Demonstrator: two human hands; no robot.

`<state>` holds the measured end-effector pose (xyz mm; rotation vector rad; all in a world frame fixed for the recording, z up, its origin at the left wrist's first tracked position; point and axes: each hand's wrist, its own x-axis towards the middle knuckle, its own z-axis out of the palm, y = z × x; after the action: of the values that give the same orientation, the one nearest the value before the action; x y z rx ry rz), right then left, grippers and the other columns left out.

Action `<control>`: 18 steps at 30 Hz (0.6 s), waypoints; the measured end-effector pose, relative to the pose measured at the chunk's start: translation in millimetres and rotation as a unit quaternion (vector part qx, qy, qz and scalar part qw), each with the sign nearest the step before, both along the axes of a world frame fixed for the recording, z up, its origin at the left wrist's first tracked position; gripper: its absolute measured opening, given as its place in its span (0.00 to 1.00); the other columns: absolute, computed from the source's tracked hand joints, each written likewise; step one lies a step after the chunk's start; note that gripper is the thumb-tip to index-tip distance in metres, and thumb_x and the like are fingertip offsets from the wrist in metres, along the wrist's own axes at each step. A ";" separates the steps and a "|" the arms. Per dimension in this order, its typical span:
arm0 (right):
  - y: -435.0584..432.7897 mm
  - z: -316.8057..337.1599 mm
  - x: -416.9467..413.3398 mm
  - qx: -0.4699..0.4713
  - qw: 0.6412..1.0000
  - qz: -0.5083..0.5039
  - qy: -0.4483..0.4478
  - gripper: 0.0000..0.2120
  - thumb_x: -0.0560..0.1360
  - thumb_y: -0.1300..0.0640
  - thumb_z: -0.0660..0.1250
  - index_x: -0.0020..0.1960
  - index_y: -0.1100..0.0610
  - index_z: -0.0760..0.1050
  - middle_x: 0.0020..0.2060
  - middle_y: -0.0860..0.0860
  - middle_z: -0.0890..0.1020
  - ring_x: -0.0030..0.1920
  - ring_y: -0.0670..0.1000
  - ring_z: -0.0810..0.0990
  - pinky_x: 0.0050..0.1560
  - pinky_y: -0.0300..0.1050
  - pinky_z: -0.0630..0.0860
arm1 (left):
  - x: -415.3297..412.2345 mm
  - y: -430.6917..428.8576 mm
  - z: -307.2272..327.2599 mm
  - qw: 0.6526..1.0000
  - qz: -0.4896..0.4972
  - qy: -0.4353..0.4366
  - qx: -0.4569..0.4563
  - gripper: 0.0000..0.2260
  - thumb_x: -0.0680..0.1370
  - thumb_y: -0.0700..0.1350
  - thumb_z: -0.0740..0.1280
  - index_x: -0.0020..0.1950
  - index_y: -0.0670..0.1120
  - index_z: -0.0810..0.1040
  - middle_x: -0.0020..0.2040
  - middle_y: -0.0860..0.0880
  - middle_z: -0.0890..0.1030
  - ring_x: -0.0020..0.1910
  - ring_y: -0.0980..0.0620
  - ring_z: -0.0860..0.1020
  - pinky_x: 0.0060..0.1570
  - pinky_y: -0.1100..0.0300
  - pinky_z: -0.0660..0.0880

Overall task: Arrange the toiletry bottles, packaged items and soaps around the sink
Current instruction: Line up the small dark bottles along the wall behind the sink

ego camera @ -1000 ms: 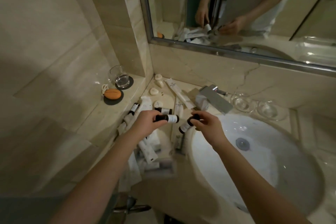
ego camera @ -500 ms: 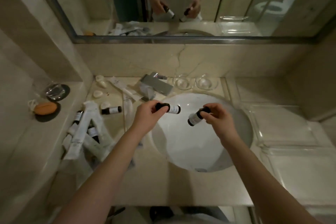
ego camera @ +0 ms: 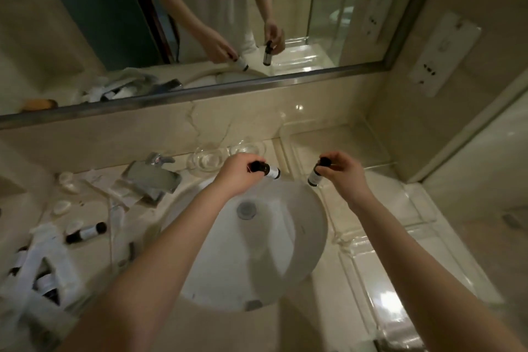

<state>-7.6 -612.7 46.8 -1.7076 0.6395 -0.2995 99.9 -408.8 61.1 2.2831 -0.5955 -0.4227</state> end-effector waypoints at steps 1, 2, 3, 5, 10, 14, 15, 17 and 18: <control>-9.7 -3.3 7.1 0.001 1.000 -0.003 0.001 0.12 0.69 0.68 0.70 0.43 0.52 0.77 0.40 0.50 0.80 0.42 0.50 0.78 0.44 0.40 0.72 | 5.4 -12.2 -1.4 1.000 -0.008 -0.003 0.016 0.13 0.73 0.40 0.68 0.57 0.44 0.80 0.50 0.48 0.80 0.47 0.51 0.76 0.47 0.64 0.67; -18.5 -7.3 14.5 0.001 1.000 -0.005 0.001 0.13 0.68 0.69 0.71 0.43 0.51 0.77 0.39 0.50 0.80 0.42 0.50 0.78 0.45 0.41 0.72 | 10.5 -23.4 -4.1 0.999 -0.014 -0.005 0.032 0.12 0.73 0.39 0.67 0.56 0.44 0.81 0.48 0.48 0.80 0.46 0.51 0.75 0.46 0.63 0.67; -26.4 -11.1 21.8 0.000 1.000 -0.005 0.003 0.13 0.68 0.69 0.71 0.43 0.52 0.77 0.39 0.49 0.80 0.42 0.50 0.78 0.47 0.43 0.72 | 15.7 -34.0 -7.6 0.999 -0.020 -0.007 0.046 0.11 0.73 0.39 0.67 0.54 0.42 0.81 0.46 0.48 0.79 0.45 0.50 0.76 0.46 0.62 0.68; -40.6 -17.4 37.5 -0.003 1.000 -0.001 0.011 0.12 0.69 0.68 0.71 0.45 0.53 0.77 0.41 0.50 0.80 0.44 0.50 0.78 0.49 0.42 0.72 | 26.9 -54.8 -14.2 0.996 -0.030 -0.011 0.078 0.09 0.73 0.39 0.67 0.51 0.41 0.81 0.44 0.46 0.79 0.46 0.45 0.77 0.46 0.57 0.71; -66.6 -24.0 85.3 0.000 1.000 0.022 0.023 0.12 0.69 0.68 0.70 0.48 0.55 0.77 0.43 0.51 0.79 0.44 0.50 0.78 0.46 0.37 0.73 | 65.1 -99.9 -17.7 0.986 -0.056 -0.033 0.155 0.06 0.73 0.41 0.65 0.47 0.46 0.81 0.42 0.48 0.78 0.43 0.45 0.77 0.42 0.55 0.73; -83.6 -31.7 119.3 -0.022 0.999 0.026 0.019 0.13 0.68 0.69 0.71 0.47 0.53 0.77 0.43 0.51 0.79 0.46 0.51 0.78 0.53 0.45 0.75 | 94.2 -127.3 -19.0 0.982 -0.067 -0.041 0.174 0.12 0.74 0.41 0.65 0.56 0.46 0.80 0.53 0.45 0.81 0.52 0.44 0.78 0.52 0.52 0.76; -87.0 -33.4 125.1 -0.025 0.999 0.027 0.021 0.14 0.68 0.69 0.71 0.47 0.53 0.77 0.44 0.51 0.79 0.47 0.51 0.78 0.54 0.46 0.75 | 99.1 -132.5 -19.5 0.981 -0.070 -0.040 0.179 0.12 0.74 0.41 0.65 0.57 0.45 0.80 0.54 0.44 0.81 0.53 0.43 0.78 0.53 0.52 0.76; -93.3 -37.6 132.4 -0.029 0.999 0.031 0.030 0.13 0.68 0.68 0.71 0.49 0.54 0.78 0.44 0.50 0.79 0.47 0.50 0.78 0.53 0.45 0.75 | 106.9 -141.8 -22.0 0.979 -0.075 -0.037 0.186 0.12 0.75 0.42 0.65 0.56 0.44 0.80 0.55 0.43 0.81 0.53 0.43 0.78 0.54 0.51 0.76; -96.3 -39.8 134.3 -0.035 0.998 0.034 0.036 0.13 0.69 0.67 0.70 0.50 0.54 0.78 0.45 0.49 0.79 0.47 0.50 0.78 0.52 0.44 0.75 | 109.8 -145.9 -23.0 0.979 -0.077 -0.035 0.187 0.12 0.75 0.42 0.65 0.56 0.43 0.80 0.55 0.42 0.81 0.54 0.42 0.78 0.54 0.51 0.75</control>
<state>126.8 -709.1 7.0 -1.8094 0.6283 -0.2143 209.7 -554.7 38.1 2.6278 -0.7862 -0.5722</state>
